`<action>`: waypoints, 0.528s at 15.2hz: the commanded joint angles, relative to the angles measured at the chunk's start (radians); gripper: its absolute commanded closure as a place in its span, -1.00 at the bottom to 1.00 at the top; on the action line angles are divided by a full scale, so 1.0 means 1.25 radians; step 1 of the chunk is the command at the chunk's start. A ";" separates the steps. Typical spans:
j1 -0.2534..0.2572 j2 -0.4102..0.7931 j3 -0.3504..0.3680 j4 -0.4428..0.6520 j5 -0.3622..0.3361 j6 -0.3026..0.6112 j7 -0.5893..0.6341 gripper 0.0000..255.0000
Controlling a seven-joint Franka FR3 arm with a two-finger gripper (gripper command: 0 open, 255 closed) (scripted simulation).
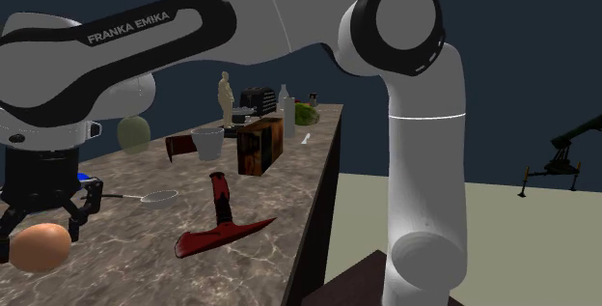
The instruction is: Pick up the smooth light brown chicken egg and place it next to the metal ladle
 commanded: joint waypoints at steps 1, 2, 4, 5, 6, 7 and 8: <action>0.000 0.000 0.000 -0.011 0.000 0.012 -0.001 1.00; 0.000 0.000 0.000 -0.011 0.000 0.012 -0.001 1.00; 0.000 0.000 0.000 -0.011 0.000 0.012 -0.001 1.00; 0.000 0.000 0.000 -0.011 0.000 0.012 -0.001 1.00; 0.000 0.000 0.000 -0.011 0.000 0.012 -0.001 1.00; 0.000 0.000 0.000 -0.011 0.000 0.012 -0.001 1.00; 0.000 0.000 0.000 -0.011 0.000 0.012 -0.001 -1.00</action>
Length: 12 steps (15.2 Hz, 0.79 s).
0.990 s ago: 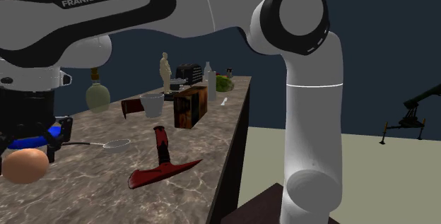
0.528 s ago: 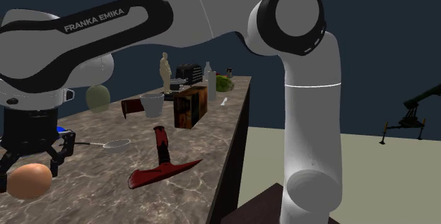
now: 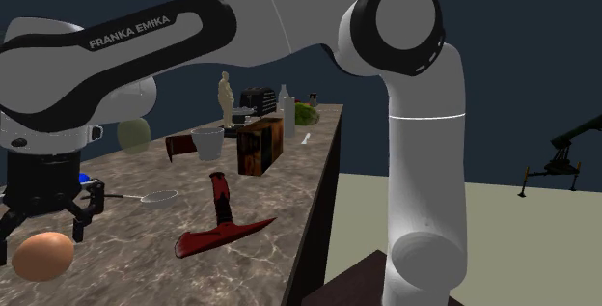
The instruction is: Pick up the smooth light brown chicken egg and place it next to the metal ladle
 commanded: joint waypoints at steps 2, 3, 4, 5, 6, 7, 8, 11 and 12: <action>0.000 0.000 0.000 0.000 0.000 0.000 0.000 -1.00; 0.000 0.000 0.000 0.000 0.000 0.000 0.000 -1.00; 0.000 0.000 0.000 0.000 0.000 0.000 0.000 -1.00; 0.000 0.000 0.000 0.000 0.000 0.000 0.000 -1.00; -0.003 -0.013 -0.001 0.012 0.007 -0.024 -0.005 -1.00; -0.006 -0.025 -0.002 0.026 0.013 -0.048 -0.009 -1.00; -0.008 -0.035 -0.003 0.040 0.018 -0.073 -0.012 -1.00; -0.010 -0.043 -0.004 0.053 0.022 -0.092 -0.015 -1.00; -0.010 -0.043 -0.004 0.053 0.022 -0.092 -0.015 -1.00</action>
